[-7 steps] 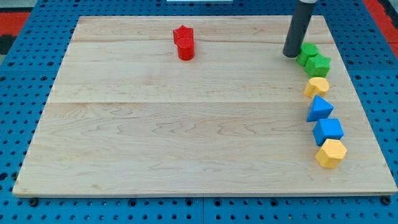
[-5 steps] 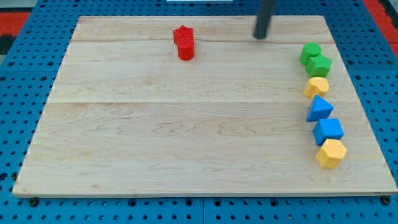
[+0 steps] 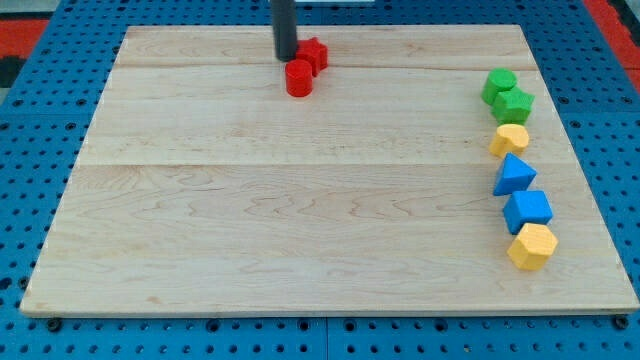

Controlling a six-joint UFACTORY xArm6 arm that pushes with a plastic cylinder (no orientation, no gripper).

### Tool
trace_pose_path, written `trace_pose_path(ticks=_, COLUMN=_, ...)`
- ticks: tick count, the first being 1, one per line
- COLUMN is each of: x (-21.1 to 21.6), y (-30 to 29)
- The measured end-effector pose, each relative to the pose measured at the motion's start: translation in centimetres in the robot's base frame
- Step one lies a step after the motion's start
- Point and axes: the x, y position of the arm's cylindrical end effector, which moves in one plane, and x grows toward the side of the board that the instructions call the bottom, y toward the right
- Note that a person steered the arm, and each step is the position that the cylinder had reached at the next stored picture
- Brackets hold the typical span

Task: Move the red star above the green circle

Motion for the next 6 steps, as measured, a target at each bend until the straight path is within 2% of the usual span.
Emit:
trace_pose_path(ticks=1, x=-1.3, y=6.5)
trace_pose_path(ticks=2, x=-0.3, y=9.4)
trace_pose_path(ticks=3, x=0.8, y=4.2)
trace_pose_path(ticks=4, x=1.8, y=7.0)
trace_pose_path(ticks=5, x=1.8, y=13.2)
trace_pose_path(ticks=6, x=1.8, y=15.2)
